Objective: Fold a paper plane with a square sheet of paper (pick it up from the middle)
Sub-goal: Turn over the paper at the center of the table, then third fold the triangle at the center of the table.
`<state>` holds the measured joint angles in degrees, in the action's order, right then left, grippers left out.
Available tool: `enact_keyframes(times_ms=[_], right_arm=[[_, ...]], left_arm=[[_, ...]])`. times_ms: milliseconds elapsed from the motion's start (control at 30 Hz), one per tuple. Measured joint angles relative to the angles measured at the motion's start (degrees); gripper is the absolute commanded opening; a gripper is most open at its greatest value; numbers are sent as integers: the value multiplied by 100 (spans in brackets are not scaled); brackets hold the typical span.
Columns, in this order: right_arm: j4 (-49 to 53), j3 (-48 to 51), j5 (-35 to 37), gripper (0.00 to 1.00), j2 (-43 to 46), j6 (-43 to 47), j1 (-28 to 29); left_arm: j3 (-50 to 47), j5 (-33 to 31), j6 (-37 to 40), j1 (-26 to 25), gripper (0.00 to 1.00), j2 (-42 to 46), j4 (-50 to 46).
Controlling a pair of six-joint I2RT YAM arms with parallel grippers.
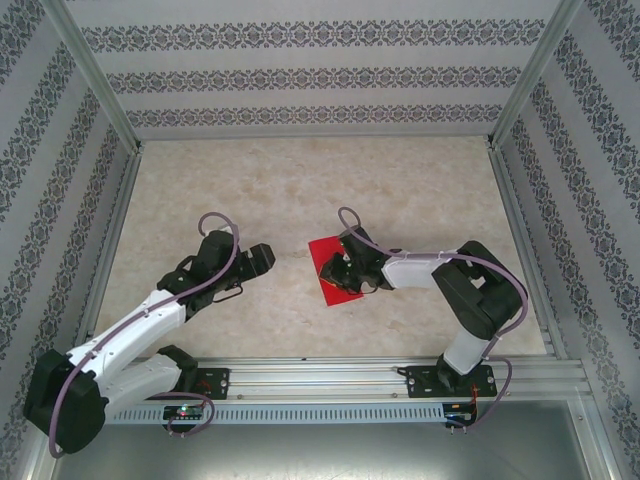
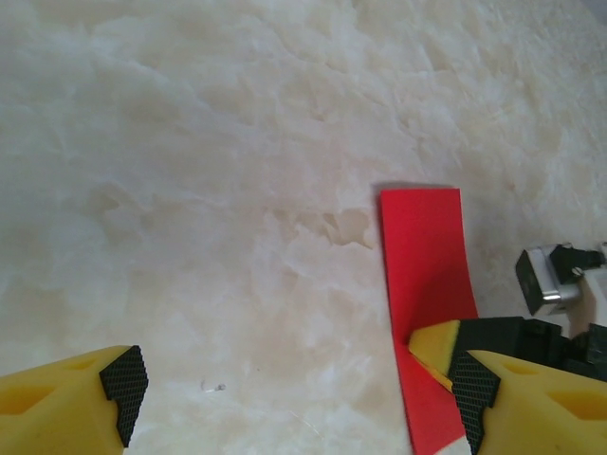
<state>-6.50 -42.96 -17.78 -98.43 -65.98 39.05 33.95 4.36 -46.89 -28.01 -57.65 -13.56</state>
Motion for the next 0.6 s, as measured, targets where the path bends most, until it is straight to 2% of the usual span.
enact_keyframes(times_ms=[167, 300, 467, 600], right_arm=[[-570, 20, 232, 22, -155, -782, 214], [-903, 186, 308, 29, -61, -931, 247], [-251, 264, 520, 37, 981, -380, 184], [149, 439, 664, 38, 2017, 55, -302]], left_arm=[[105, 236, 2, 0, 86, -243, 70], [341, 588, 57, 0, 73, -710, 122], [916, 999, 83, -2, 64, -1576, 127], [1517, 1346, 76, -2, 55, -2426, 179]])
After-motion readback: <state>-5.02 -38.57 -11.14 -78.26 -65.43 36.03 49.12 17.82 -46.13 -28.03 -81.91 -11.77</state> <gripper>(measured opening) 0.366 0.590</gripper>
